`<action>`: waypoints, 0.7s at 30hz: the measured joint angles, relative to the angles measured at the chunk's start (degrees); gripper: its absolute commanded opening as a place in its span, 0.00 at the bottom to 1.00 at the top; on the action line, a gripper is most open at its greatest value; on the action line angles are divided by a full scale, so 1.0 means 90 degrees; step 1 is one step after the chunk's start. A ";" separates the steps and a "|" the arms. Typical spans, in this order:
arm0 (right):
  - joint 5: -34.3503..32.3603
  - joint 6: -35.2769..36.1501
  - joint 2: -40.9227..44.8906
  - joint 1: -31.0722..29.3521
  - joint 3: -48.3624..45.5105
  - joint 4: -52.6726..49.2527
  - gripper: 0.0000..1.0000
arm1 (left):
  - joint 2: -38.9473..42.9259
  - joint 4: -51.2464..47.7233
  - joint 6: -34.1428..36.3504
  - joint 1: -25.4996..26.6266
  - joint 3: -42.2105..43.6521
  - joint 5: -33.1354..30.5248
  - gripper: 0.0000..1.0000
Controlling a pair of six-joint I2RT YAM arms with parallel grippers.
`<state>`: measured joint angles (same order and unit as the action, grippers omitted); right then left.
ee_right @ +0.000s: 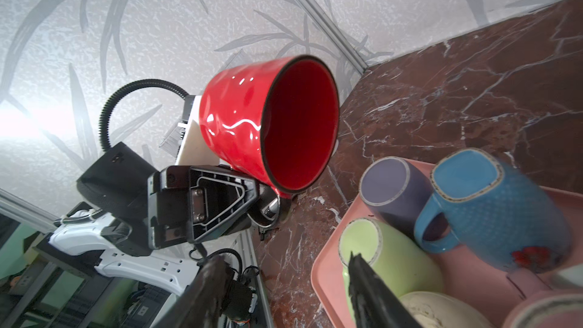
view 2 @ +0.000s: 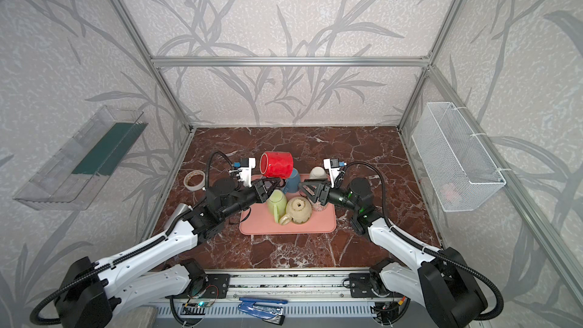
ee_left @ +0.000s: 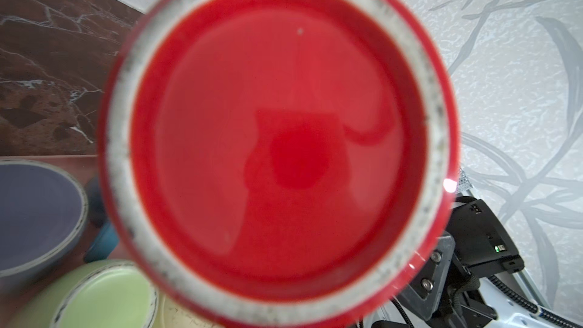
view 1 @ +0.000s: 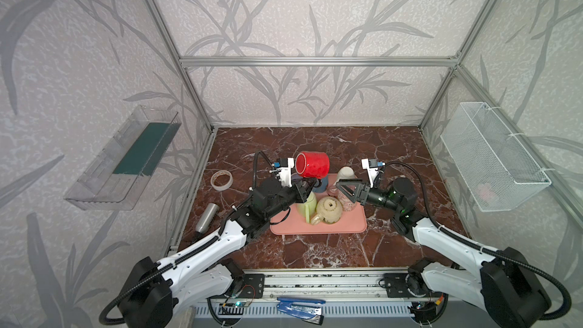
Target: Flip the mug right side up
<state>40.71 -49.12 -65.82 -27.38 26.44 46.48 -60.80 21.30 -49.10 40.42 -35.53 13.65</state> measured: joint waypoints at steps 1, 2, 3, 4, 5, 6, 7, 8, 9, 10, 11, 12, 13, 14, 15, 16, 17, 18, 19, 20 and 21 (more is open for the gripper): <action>0.0070 -0.0070 -0.0068 0.0000 0.0041 0.0114 0.62 | -0.0068 0.0109 -0.0012 -0.0010 -0.0012 0.0056 0.00; 0.0126 -0.0124 -0.0126 0.0000 0.0085 0.0206 0.63 | -0.0126 0.0194 -0.0027 -0.0017 -0.0029 0.0124 0.00; 0.0185 -0.0192 -0.0192 0.0000 0.0136 0.0294 0.62 | -0.0187 0.0270 -0.0051 -0.0022 -0.0068 0.0192 0.00; 0.0236 -0.0250 -0.0267 0.0000 0.0206 0.0389 0.62 | -0.0240 0.0364 -0.0068 -0.0029 -0.0109 0.0248 0.00; 0.0270 -0.0299 -0.0328 0.0000 0.0257 0.0481 0.62 | -0.0284 0.0471 -0.0085 -0.0036 -0.0143 0.0313 0.00; 0.0316 -0.0364 -0.0401 0.0000 0.0313 0.0578 0.61 | -0.0325 0.0559 -0.0109 -0.0041 -0.0194 0.0364 0.00; 0.0352 -0.0435 -0.0478 0.0000 0.0357 0.0704 0.59 | -0.0364 0.0678 -0.0129 -0.0041 -0.0240 0.0427 0.00; 0.0372 -0.0520 -0.0546 0.0002 0.0403 0.0806 0.57 | -0.0381 0.0763 -0.0165 -0.0041 -0.0277 0.0476 0.00; 0.0393 -0.0600 -0.0629 0.0002 0.0442 0.0942 0.55 | -0.0401 0.0860 -0.0194 -0.0049 -0.0318 0.0525 0.00; 0.0418 -0.0680 -0.0712 0.0005 0.0483 0.1066 0.52 | -0.0415 0.0967 -0.0223 -0.0053 -0.0362 0.0566 0.00; 0.0440 -0.0770 -0.0787 0.0015 0.0517 0.1175 0.50 | -0.0427 0.1027 -0.0240 -0.0053 -0.0403 0.0597 0.00; 0.0464 -0.0877 -0.0874 0.0027 0.0551 0.1321 0.48 | -0.0444 0.1124 -0.0272 -0.0053 -0.0447 0.0639 0.00; 0.0488 -0.0962 -0.0954 0.0046 0.0576 0.1455 0.46 | -0.0466 0.1205 -0.0294 -0.0053 -0.0500 0.0675 0.00; 0.0508 -0.1066 -0.1030 0.0066 0.0602 0.1576 0.44 | -0.0488 0.1268 -0.0323 -0.0053 -0.0539 0.0704 0.00; 0.0546 -0.1173 -0.1120 0.0085 0.0636 0.1739 0.42 | -0.0525 0.1343 -0.0342 -0.0053 -0.0590 0.0721 0.00; 0.0571 -0.1265 -0.1190 0.0102 0.0670 0.1897 0.40 | -0.0568 0.1394 -0.0379 -0.0056 -0.0629 0.0741 0.00; 0.0602 -0.1358 -0.1236 0.0119 0.0712 0.1996 0.39 | -0.0612 0.1467 -0.0398 -0.0061 -0.0639 0.0772 0.00; 0.0619 -0.1452 -0.1304 0.0136 0.0767 0.2120 0.38 | -0.0661 0.1545 -0.0440 -0.0080 -0.0639 0.0792 0.00; 0.0653 -0.1545 -0.1360 0.0153 0.0814 0.2210 0.37 | -0.0704 0.1593 -0.0481 -0.0087 -0.0639 0.0811 0.00; 0.0661 -0.1625 -0.1401 0.0172 0.0848 0.2288 0.37 | -0.0741 0.1620 -0.0505 -0.0087 -0.0639 0.0828 0.00; 0.0678 -0.1710 -0.1440 0.0197 0.0874 0.2378 0.37 | -0.0782 0.1639 -0.0532 -0.0087 -0.0639 0.0852 0.00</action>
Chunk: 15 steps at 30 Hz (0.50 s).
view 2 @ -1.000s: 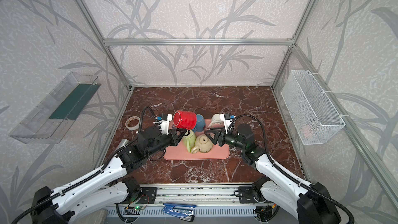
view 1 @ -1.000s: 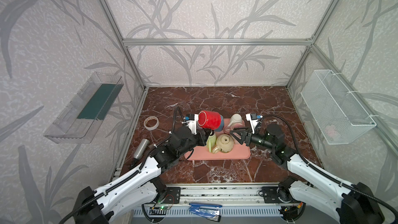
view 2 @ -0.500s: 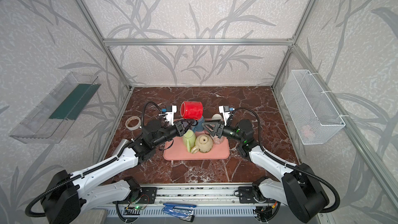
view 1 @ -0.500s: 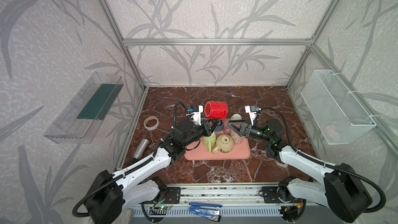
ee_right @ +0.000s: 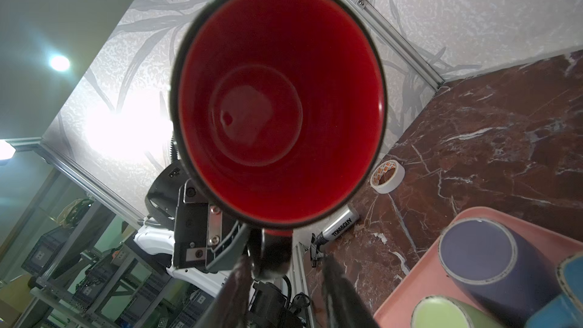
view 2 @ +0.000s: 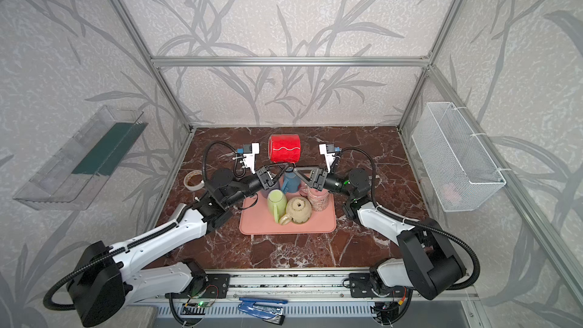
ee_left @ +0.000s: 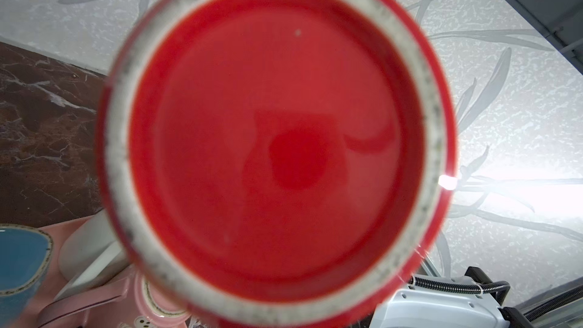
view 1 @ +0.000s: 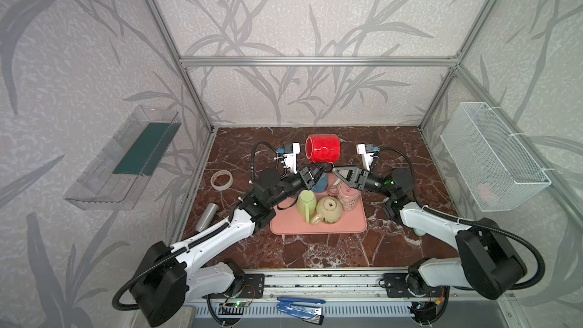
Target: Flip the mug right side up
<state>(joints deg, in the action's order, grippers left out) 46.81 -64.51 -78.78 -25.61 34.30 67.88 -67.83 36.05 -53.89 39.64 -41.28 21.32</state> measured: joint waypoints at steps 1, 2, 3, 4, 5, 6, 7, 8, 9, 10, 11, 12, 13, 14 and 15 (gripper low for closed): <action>0.0019 -0.0066 -0.0022 0.0022 0.0029 0.0053 0.36 | -0.0034 0.0005 -0.0022 0.0000 0.0000 0.0017 0.00; 0.0039 -0.0107 -0.0041 0.0034 0.0049 0.0112 0.36 | -0.0061 0.0010 -0.0039 0.0000 0.0000 0.0027 0.00; 0.0053 -0.0158 -0.0046 0.0046 0.0056 0.0131 0.36 | -0.0083 0.0056 -0.0049 0.0000 0.0000 0.0032 0.00; 0.0068 -0.0197 -0.0053 0.0049 0.0066 0.0153 0.35 | -0.0095 0.0102 -0.0083 0.0000 0.0000 0.0044 0.00; 0.0075 -0.0223 -0.0068 0.0051 0.0078 0.0182 0.35 | -0.0104 0.0143 -0.0104 0.0000 0.0000 0.0053 0.00; 0.0083 -0.0270 -0.0097 0.0051 0.0097 0.0245 0.35 | -0.0126 0.0204 -0.0136 0.0000 0.0000 0.0070 0.00; 0.0095 -0.0333 -0.0136 0.0051 0.0114 0.0333 0.34 | -0.0151 0.0255 -0.0146 0.0000 0.0000 0.0083 0.00; 0.0102 -0.0374 -0.0172 0.0051 0.0124 0.0410 0.34 | -0.0175 0.0296 -0.0155 0.0000 0.0000 0.0095 0.00; 0.0114 -0.0452 -0.0231 0.0051 0.0141 0.0520 0.33 | -0.0214 0.0362 -0.0158 0.0000 0.0000 0.0119 0.00; 0.0124 -0.0520 -0.0294 0.0051 0.0151 0.0634 0.32 | -0.0272 0.0442 -0.0158 0.0000 -0.0005 0.0153 0.00; 0.0138 -0.0593 -0.0350 0.0049 0.0163 0.0719 0.31 | -0.0316 0.0515 -0.0160 0.0000 -0.0007 0.0180 0.00; 0.0141 -0.0653 -0.0413 0.0051 0.0172 0.0789 0.29 | -0.0391 0.0593 -0.0182 0.0000 -0.0019 0.0209 0.00; 0.0141 -0.0704 -0.0454 0.0051 0.0172 0.0840 0.27 | -0.0481 0.0675 -0.0204 0.0000 -0.0044 0.0253 0.00; 0.0138 -0.0741 -0.0481 0.0051 0.0172 0.0860 0.26 | -0.0542 0.0736 -0.0228 0.0002 -0.0058 0.0270 0.00; 0.0141 -0.0777 -0.0503 0.0056 0.0172 0.0884 0.24 | -0.0602 0.0809 -0.0260 0.0000 -0.0066 0.0274 0.00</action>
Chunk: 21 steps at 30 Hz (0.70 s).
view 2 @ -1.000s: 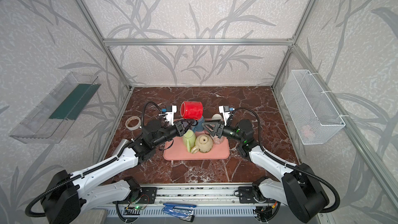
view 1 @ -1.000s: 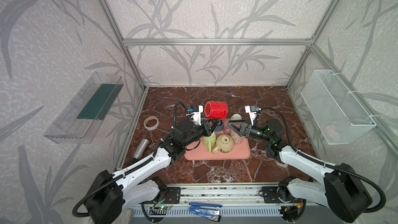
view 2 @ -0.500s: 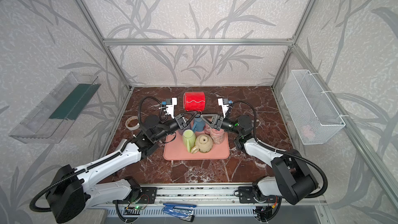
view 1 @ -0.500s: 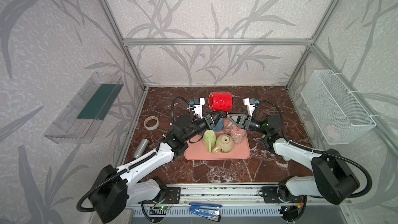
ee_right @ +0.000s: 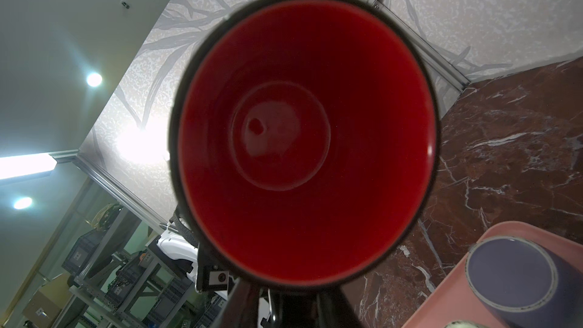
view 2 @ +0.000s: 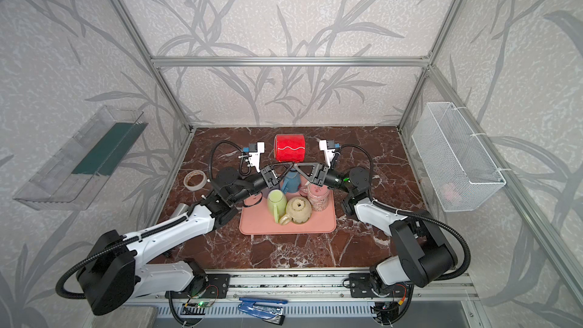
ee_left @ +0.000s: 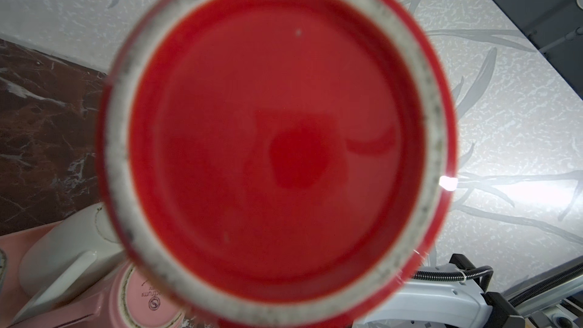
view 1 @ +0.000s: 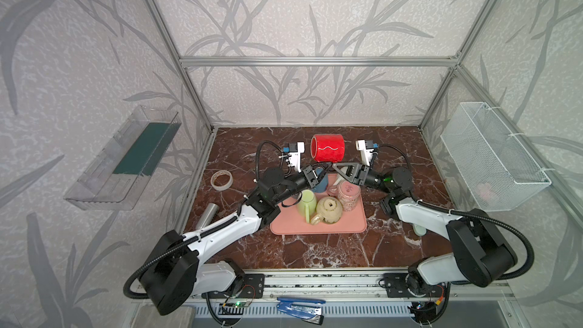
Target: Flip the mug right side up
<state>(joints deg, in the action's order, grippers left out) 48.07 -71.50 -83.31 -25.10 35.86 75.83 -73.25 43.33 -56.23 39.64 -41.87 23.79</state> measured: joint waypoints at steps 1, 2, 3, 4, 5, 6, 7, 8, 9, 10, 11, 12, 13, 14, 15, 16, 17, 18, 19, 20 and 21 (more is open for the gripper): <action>0.0002 -0.0032 -0.0005 0.0024 0.0002 0.0017 0.22 | -0.0036 0.0046 -0.0024 -0.0002 0.0000 0.0007 0.00; 0.0000 -0.0070 -0.0005 0.0039 0.0002 0.0022 0.21 | -0.0056 0.0092 -0.0049 -0.0002 0.0000 0.0010 0.00; 0.0000 -0.0095 -0.0002 0.0044 0.0002 0.0073 0.19 | -0.0063 0.0134 -0.0078 -0.0002 0.0000 0.0015 0.00; -0.0007 -0.0095 0.0000 0.0049 0.0002 0.0112 0.16 | -0.0063 0.0153 -0.0102 -0.0002 0.0000 0.0019 0.00; -0.0007 -0.0102 0.0007 0.0058 0.0002 0.0146 0.14 | -0.0063 0.0187 -0.0138 -0.0002 0.0000 0.0022 0.00; -0.0005 -0.0097 0.0012 0.0061 0.0002 0.0170 0.11 | -0.0063 0.0216 -0.0148 0.0000 0.0000 0.0027 0.00; -0.0007 -0.0097 0.0012 0.0061 0.0002 0.0185 0.08 | -0.0063 0.0231 -0.0158 0.0000 0.0000 0.0034 0.00; -0.0010 -0.0097 0.0012 0.0061 0.0002 0.0194 0.05 | -0.0063 0.0238 -0.0158 0.0000 0.0000 0.0039 0.00; -0.0007 -0.0097 0.0015 0.0061 0.0002 0.0202 0.01 | -0.0063 0.0240 -0.0158 0.0000 0.0000 0.0039 0.00; -0.0007 -0.0097 0.0015 0.0061 0.0002 0.0206 0.00 | -0.0063 0.0243 -0.0158 0.0000 0.0000 0.0041 0.00; -0.0010 -0.0097 0.0012 0.0061 0.0002 0.0211 0.00 | -0.0063 0.0245 -0.0158 0.0000 0.0000 0.0041 0.00; -0.0007 -0.0097 0.0015 0.0061 0.0002 0.0211 0.00 | -0.0063 0.0248 -0.0158 0.0000 0.0000 0.0041 0.00; -0.0010 -0.0097 0.0015 0.0061 0.0002 0.0214 0.00 | -0.0063 0.0248 -0.0158 0.0000 0.0000 0.0044 0.00; -0.0010 -0.0097 0.0017 0.0061 0.0002 0.0211 0.00 | -0.0063 0.0248 -0.0158 0.0000 0.0000 0.0044 0.02; -0.0010 -0.0097 0.0027 0.0063 0.0002 0.0209 0.00 | -0.0063 0.0253 -0.0158 0.0000 0.0000 0.0046 0.07; -0.0007 -0.0097 0.0041 0.0066 0.0002 0.0206 0.00 | -0.0063 0.0267 -0.0158 0.0000 0.0000 0.0056 0.13; -0.0007 -0.0097 0.0058 0.0066 0.0002 0.0202 0.00 | -0.0063 0.0284 -0.0148 0.0002 0.0000 0.0063 0.18; -0.0010 -0.0109 0.0080 0.0068 0.0002 0.0187 0.00 | -0.0061 0.0291 -0.0124 0.0007 0.0000 0.0073 0.24; -0.0015 -0.0107 0.0114 0.0080 0.0002 0.0160 0.00 | -0.0051 0.0289 -0.0092 0.0005 0.0002 0.0070 0.27; -0.0017 -0.0107 0.0146 0.0092 -0.0002 0.0112 0.00 | -0.0049 0.0318 -0.0092 0.0005 0.0002 0.0073 0.29; -0.0015 -0.0112 0.0170 0.0095 -0.0005 0.0041 0.00 | -0.0027 0.0355 -0.0066 0.0007 0.0002 0.0075 0.31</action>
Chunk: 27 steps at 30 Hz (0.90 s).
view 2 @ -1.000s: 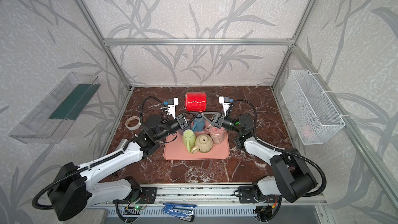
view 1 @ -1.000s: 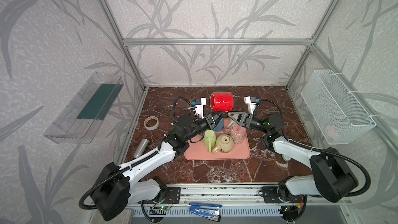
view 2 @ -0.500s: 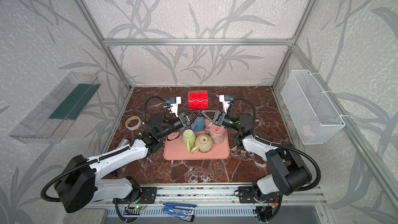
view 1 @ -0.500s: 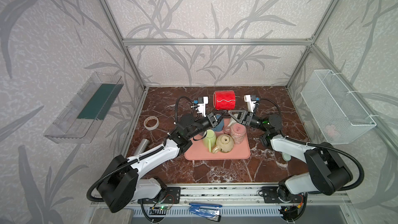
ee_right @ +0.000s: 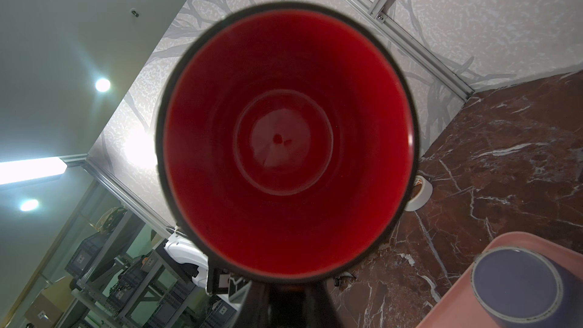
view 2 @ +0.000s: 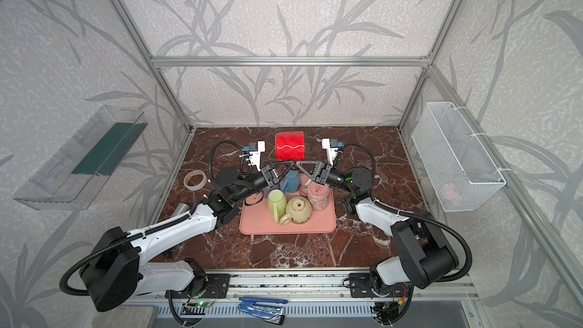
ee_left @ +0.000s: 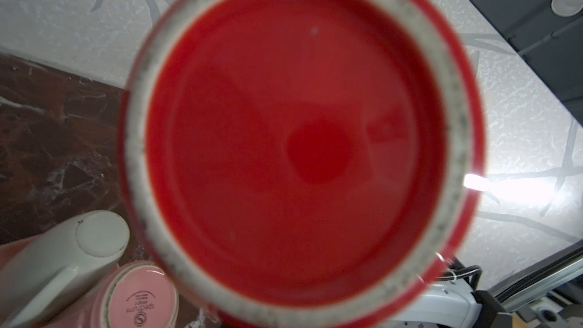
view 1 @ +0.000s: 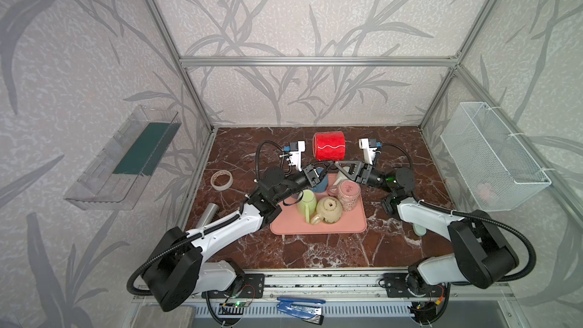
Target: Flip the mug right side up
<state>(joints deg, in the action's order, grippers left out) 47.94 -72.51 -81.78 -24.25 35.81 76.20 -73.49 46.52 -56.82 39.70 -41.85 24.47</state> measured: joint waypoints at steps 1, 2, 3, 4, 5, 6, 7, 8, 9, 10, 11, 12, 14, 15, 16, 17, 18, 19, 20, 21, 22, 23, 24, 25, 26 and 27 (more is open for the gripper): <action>0.0007 0.0002 0.0019 0.0000 -0.0002 -0.0051 0.00 | 0.0034 0.0005 0.0034 0.0000 0.0000 -0.0002 0.31; 0.0005 0.0007 0.0036 0.0000 -0.0002 -0.0080 0.00 | 0.0051 0.0005 0.0044 0.0000 0.0000 -0.0002 0.32; -0.0002 0.0010 0.0061 0.0000 -0.0005 -0.0117 0.00 | 0.0073 -0.0007 0.0058 0.0000 0.0005 -0.0005 0.31; -0.0005 0.0015 0.0087 0.0000 -0.0010 -0.0138 0.00 | 0.0102 -0.0027 0.0080 0.0000 0.0010 -0.0005 0.31; -0.0005 0.0015 0.0112 0.0000 -0.0015 -0.0158 0.00 | 0.0124 -0.0046 0.0092 0.0000 0.0012 -0.0002 0.31; -0.0005 0.0015 0.0138 0.0000 -0.0029 -0.0165 0.00 | 0.0143 -0.0070 0.0104 0.0000 0.0012 -0.0005 0.31; -0.0002 0.0015 0.0160 0.0000 -0.0046 -0.0168 0.00 | 0.0160 -0.0095 0.0126 0.0000 0.0012 -0.0015 0.29; -0.0002 0.0017 0.0177 0.0000 -0.0061 -0.0165 0.00 | 0.0170 -0.0109 0.0146 0.0000 0.0012 -0.0017 0.28; -0.0002 0.0017 0.0197 0.0000 -0.0080 -0.0165 0.00 | 0.0177 -0.0134 0.0172 0.0000 0.0012 -0.0017 0.27; -0.0002 0.0017 0.0209 0.0000 -0.0092 -0.0168 0.00 | 0.0185 -0.0170 0.0187 0.0000 0.0012 -0.0017 0.26; -0.0002 0.0019 0.0214 0.0000 -0.0102 -0.0168 0.00 | 0.0192 -0.0197 0.0197 0.0000 0.0015 -0.0019 0.26; 0.0002 0.0019 0.0223 0.0000 -0.0109 -0.0175 0.00 | 0.0202 -0.0219 0.0206 0.0000 0.0022 -0.0024 0.25; 0.0012 0.0022 0.0226 0.0000 -0.0126 -0.0175 0.00 | 0.0211 -0.0223 0.0221 0.0000 0.0053 -0.0041 0.21; 0.0015 0.0027 0.0226 0.0000 -0.0138 -0.0175 0.00 | 0.0211 -0.0226 0.0231 0.0000 0.0075 -0.0046 0.18; 0.0015 0.0032 0.0231 0.0000 -0.0155 -0.0175 0.00 | 0.0211 -0.0240 0.0243 0.0000 0.0090 -0.0049 0.14; 0.0012 0.0041 0.0231 0.0000 -0.0170 -0.0175 0.00 | 0.0211 -0.0255 0.0248 0.0000 0.0104 -0.0049 0.10; 0.0015 0.0061 0.0231 0.0002 -0.0189 -0.0182 0.00 | 0.0211 -0.0250 0.0209 0.0000 0.0117 -0.0046 0.05; 0.0007 0.0083 0.0231 0.0002 -0.0214 -0.0170 0.00 | 0.0214 -0.0250 0.0189 0.0005 0.0119 -0.0046 0.00; 0.0012 0.0095 0.0231 0.0005 -0.0221 -0.0158 0.00 | 0.0214 -0.0257 0.0185 0.0007 0.0121 -0.0044 0.00; 0.0012 0.0109 0.0231 0.0007 -0.0226 -0.0160 0.00 | 0.0214 -0.0262 0.0187 0.0010 0.0121 -0.0049 0.00; 0.0007 0.0109 0.0231 0.0007 -0.0226 -0.0160 0.00 | 0.0214 -0.0260 0.0187 0.0010 0.0121 -0.0049 0.00; 0.0010 0.0109 0.0231 0.0012 -0.0226 -0.0155 0.04 | 0.0214 -0.0260 0.0189 0.0012 0.0121 -0.0049 0.00; 0.0010 0.0109 0.0231 0.0012 -0.0228 -0.0146 0.09 | 0.0214 -0.0257 0.0189 0.0012 0.0121 -0.0049 0.00; 0.0007 0.0109 0.0231 0.0012 -0.0231 -0.0138 0.14 | 0.0214 -0.0257 0.0189 0.0012 0.0121 -0.0046 0.00; 0.0007 0.0109 0.0231 0.0012 -0.0236 -0.0129 0.17 | 0.0214 -0.0257 0.0189 0.0012 0.0121 -0.0046 0.00; 0.0005 0.0104 0.0231 0.0012 -0.0240 -0.0119 0.20 | 0.0214 -0.0257 0.0189 0.0012 0.0121 -0.0044 0.00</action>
<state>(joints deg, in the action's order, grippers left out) 47.99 -71.57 -79.70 -24.14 33.65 75.13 -71.57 44.21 -55.11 39.81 -40.75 24.08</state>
